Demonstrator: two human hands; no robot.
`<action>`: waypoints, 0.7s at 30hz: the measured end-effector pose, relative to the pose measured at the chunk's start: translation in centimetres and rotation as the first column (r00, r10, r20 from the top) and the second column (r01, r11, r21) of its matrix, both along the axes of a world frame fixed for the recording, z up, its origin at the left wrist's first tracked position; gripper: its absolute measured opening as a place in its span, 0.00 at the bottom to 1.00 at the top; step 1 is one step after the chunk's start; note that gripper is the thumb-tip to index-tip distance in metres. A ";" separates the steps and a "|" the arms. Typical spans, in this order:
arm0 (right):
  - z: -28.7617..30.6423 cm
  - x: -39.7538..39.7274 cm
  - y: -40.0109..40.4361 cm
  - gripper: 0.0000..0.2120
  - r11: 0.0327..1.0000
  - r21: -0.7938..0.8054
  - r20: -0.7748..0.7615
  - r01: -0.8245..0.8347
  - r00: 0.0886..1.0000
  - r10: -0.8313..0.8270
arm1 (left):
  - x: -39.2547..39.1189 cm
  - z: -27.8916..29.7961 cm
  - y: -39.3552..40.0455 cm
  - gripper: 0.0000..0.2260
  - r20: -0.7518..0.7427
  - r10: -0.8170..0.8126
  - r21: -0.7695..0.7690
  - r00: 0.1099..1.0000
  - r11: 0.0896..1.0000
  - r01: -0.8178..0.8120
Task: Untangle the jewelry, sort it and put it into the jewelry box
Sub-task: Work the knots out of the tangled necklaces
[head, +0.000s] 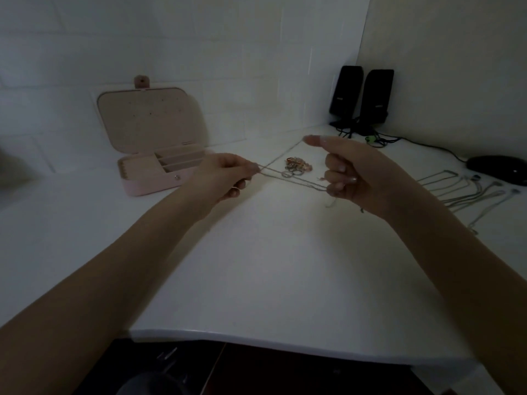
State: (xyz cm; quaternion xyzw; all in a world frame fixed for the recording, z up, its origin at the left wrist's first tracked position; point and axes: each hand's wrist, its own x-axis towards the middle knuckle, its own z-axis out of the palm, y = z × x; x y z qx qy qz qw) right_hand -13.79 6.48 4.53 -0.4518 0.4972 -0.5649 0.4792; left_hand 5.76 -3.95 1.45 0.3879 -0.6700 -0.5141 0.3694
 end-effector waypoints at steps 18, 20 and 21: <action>-0.4 1.8 0.5 0.12 0.987 0.135 0.004 -0.092 0.996 0.092 | -0.5 1.1 2.4 0.22 -0.002 0.089 -0.094 0.996 0.992 -0.089; -0.4 1.5 0.2 0.09 0.993 0.119 0.022 -0.010 1.000 0.007 | -0.4 1.3 2.3 0.25 0.002 0.120 -0.066 0.993 0.991 -0.119; -0.4 1.3 0.1 0.10 0.993 0.113 0.049 0.026 0.998 -0.031 | -0.4 1.4 2.3 0.26 0.015 0.127 -0.051 0.992 0.991 -0.126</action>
